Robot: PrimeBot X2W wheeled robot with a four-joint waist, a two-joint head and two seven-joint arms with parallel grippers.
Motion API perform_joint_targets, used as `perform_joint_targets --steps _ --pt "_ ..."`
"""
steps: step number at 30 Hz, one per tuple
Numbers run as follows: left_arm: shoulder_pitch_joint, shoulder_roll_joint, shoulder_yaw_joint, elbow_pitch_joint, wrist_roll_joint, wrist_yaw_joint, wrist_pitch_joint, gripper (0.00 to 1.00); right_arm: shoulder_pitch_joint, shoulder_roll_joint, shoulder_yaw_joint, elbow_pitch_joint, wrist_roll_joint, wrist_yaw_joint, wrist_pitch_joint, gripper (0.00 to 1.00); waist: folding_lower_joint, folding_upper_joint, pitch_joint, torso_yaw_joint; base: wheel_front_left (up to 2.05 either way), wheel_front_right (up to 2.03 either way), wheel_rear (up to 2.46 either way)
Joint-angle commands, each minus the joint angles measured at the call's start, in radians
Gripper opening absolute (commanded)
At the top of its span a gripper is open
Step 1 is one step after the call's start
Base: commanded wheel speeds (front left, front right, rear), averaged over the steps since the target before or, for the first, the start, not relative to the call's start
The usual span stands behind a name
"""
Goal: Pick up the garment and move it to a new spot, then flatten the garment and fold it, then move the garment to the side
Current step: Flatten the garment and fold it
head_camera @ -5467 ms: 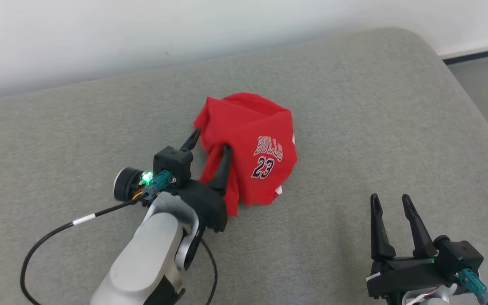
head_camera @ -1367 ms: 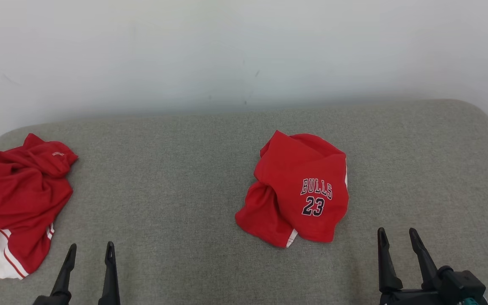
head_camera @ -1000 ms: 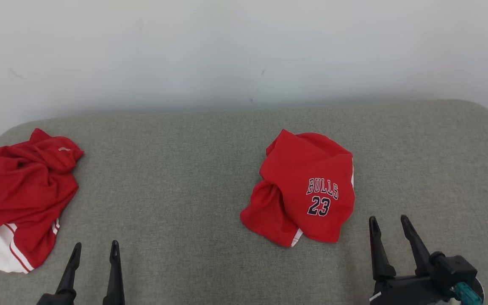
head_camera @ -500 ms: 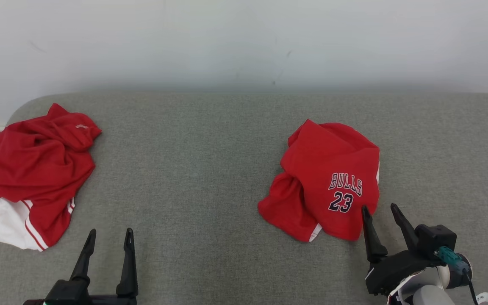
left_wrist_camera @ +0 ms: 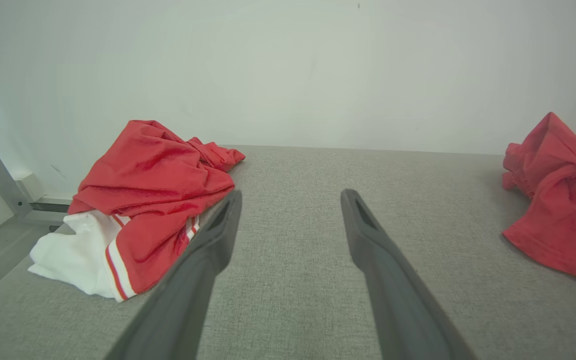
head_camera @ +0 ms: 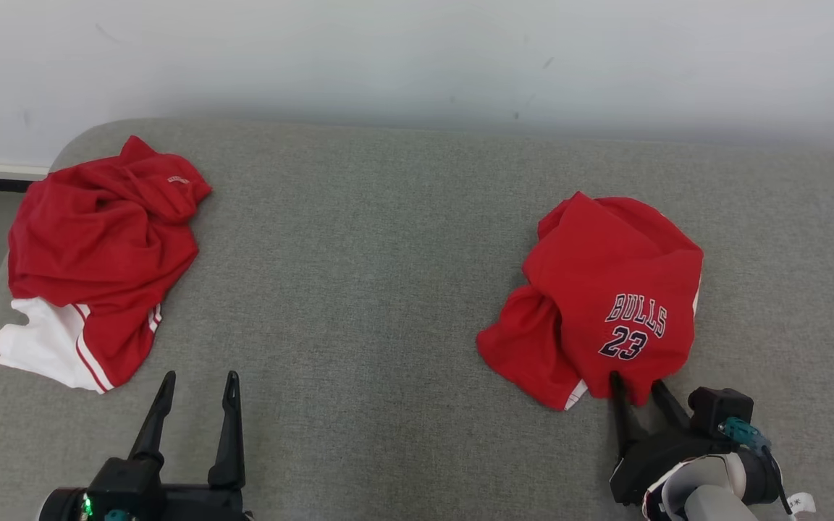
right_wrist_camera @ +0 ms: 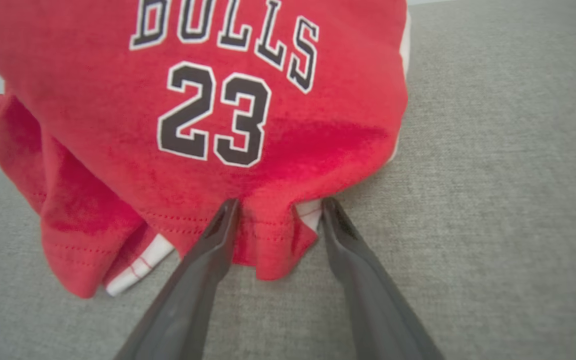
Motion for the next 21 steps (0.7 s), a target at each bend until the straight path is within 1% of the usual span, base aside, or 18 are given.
perform_joint_targets --steps 1,2,5,8,11,14,15,18,21 --pt "-0.014 -0.002 -0.001 0.006 0.009 0.000 -0.004 1.00 -0.017 0.006 0.008 0.030 0.010 -0.002 -0.004 0.13 -0.0001 -0.0001 0.003 0.013 0.00 0.00 0.00" --pt "-0.015 -0.002 0.000 0.007 0.009 -0.001 -0.004 1.00 -0.024 0.006 0.012 0.042 0.018 -0.002 -0.007 0.00 -0.0001 -0.0001 0.002 0.016 0.00 0.00 0.00" --pt "-0.011 -0.002 0.005 0.011 0.008 -0.001 -0.004 1.00 -0.042 -0.005 0.020 0.045 0.028 -0.002 -0.014 0.00 -0.0001 -0.0001 -0.007 0.018 0.00 0.00 0.00" --pt "0.009 -0.004 0.010 0.015 0.007 0.000 -0.004 1.00 -0.027 -0.020 0.020 -0.022 0.023 -0.002 -0.015 0.00 -0.0001 -0.0001 -0.024 0.015 0.00 0.00 0.00" --pt "0.021 -0.008 0.010 0.017 0.001 -0.001 -0.004 1.00 0.010 -0.019 0.038 -0.116 0.010 -0.002 -0.014 0.00 -0.0001 -0.0001 -0.042 0.010 0.00 0.00 0.00" --pt "0.027 -0.013 0.006 0.021 -0.002 -0.005 -0.004 1.00 0.034 -0.020 0.081 -0.222 -0.001 -0.002 -0.015 0.00 -0.0001 -0.0001 -0.056 0.005 0.00 0.00 0.00" --pt "0.026 -0.014 0.002 0.025 -0.004 -0.009 -0.004 1.00 0.053 -0.013 0.117 -0.283 -0.009 -0.002 -0.015 0.00 -0.0001 -0.0001 -0.061 0.003 0.00 0.00 0.00" --pt "0.023 -0.017 -0.002 0.029 -0.005 -0.011 -0.004 1.00 0.063 -0.002 0.174 -0.352 -0.015 -0.002 -0.013 0.00 -0.0001 -0.0001 -0.065 0.001 0.00 0.00 0.00" --pt "0.019 -0.017 -0.005 0.035 -0.004 -0.016 -0.004 1.00 0.061 0.014 0.242 -0.383 -0.006 -0.002 -0.013 0.00 -0.0001 -0.0001 -0.068 0.002 0.00 0.00 0.00"
